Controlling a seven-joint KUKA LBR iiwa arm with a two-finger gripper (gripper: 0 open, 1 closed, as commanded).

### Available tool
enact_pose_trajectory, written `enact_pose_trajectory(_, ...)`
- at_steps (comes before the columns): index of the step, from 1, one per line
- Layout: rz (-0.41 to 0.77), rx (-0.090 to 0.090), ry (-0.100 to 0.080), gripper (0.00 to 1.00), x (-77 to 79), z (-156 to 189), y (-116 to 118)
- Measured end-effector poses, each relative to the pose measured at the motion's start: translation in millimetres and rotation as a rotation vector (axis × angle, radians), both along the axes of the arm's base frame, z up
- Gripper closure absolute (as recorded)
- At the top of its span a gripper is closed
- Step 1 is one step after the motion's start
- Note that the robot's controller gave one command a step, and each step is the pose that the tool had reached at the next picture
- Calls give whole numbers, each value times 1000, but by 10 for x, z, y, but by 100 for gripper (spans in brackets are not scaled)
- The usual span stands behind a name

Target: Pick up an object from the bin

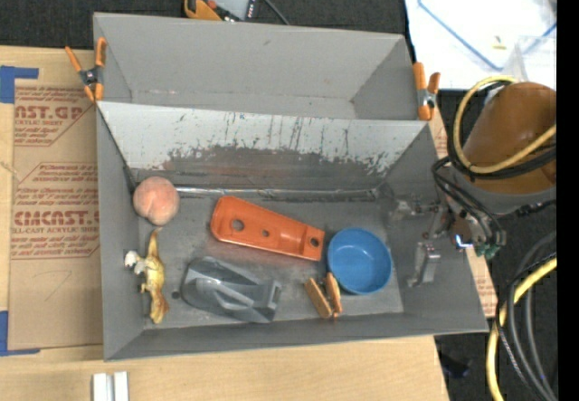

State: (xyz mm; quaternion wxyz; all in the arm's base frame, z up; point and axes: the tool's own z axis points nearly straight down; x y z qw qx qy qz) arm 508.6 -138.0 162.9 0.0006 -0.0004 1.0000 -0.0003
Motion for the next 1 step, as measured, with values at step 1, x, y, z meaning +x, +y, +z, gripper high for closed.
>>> enact_pose_trajectory(1,0,0,0,0,0,-1,0)
